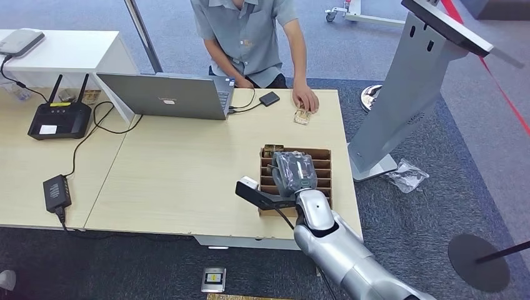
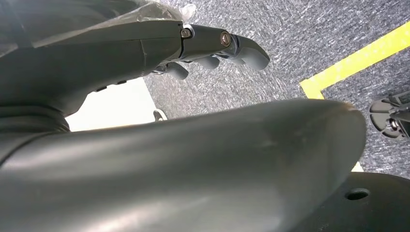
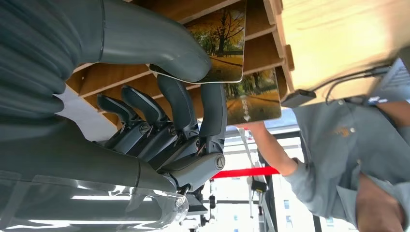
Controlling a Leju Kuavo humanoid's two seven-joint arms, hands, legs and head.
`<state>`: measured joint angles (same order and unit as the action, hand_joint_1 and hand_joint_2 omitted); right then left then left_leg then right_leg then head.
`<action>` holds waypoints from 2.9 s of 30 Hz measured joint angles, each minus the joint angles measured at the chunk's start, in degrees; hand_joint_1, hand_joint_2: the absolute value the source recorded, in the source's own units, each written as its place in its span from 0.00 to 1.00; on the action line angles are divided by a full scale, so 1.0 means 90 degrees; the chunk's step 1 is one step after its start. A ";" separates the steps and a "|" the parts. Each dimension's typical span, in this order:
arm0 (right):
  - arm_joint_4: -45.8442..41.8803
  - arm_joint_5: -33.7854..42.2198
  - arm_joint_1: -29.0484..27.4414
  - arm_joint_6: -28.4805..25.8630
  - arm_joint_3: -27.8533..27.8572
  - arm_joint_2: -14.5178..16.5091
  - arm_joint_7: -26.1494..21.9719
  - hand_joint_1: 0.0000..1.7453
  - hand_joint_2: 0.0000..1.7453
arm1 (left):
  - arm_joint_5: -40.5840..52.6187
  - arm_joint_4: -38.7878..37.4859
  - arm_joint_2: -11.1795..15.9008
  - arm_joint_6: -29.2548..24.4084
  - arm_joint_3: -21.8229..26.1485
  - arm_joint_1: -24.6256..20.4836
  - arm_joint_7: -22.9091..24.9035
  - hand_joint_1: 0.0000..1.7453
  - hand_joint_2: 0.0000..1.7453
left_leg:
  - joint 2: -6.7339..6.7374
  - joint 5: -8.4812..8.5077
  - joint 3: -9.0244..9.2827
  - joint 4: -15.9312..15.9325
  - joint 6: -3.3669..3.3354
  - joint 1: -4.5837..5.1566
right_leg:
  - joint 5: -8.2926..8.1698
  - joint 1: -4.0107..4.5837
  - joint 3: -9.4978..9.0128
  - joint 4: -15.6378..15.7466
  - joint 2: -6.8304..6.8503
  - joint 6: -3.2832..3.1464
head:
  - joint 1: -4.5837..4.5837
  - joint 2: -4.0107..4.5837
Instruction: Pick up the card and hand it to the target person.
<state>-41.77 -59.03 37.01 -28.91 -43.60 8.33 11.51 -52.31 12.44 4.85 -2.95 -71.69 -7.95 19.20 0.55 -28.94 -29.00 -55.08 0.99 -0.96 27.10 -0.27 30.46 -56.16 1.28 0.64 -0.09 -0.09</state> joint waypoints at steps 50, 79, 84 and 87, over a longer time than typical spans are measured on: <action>-0.0730 -0.1447 0.1004 -0.0940 0.0033 -0.0156 0.0078 0.84 1.00 | 0.0071 -0.0002 0.0000 0.0157 -0.0119 -0.0023 -0.0081 0.00 0.00 | -0.0003 -0.0001 -0.0014 0.0001 0.0000 0.0000 | 0.0001 0.0000 0.0007 0.0000 0.0000 0.0001 | 0.0001 0.0000; -0.2121 0.5659 -0.0489 0.1425 0.0284 -0.0332 -0.1534 0.00 1.00 | -0.0447 -0.0002 0.0002 0.0057 -0.0134 0.0018 0.0026 0.00 0.00 | 0.0000 -0.0003 -0.0010 0.0000 0.0000 0.0001 | 0.0003 0.0000 0.0011 0.0002 0.0000 0.0002 | 0.0000 0.0000; -0.2900 0.6046 -0.1105 0.1040 0.0430 -0.0715 -0.1605 0.00 1.00 | -0.0491 -0.0002 0.0000 -0.0004 -0.0123 0.0034 0.0026 0.00 0.00 | 0.0000 -0.0005 -0.0007 -0.0001 0.0000 0.0000 | 0.0004 0.0000 0.0011 0.0003 0.0000 0.0003 | 0.0000 0.0000; -0.3353 0.5974 -0.1559 0.0704 0.0574 -0.0982 -0.1525 0.00 1.00 | -0.0505 -0.0002 0.0000 -0.0043 -0.0117 0.0041 0.0036 0.00 0.00 | -0.0002 -0.0009 -0.0008 -0.0001 -0.0002 0.0001 | 0.0007 0.0000 0.0009 0.0005 0.0000 0.0004 | 0.0002 0.0000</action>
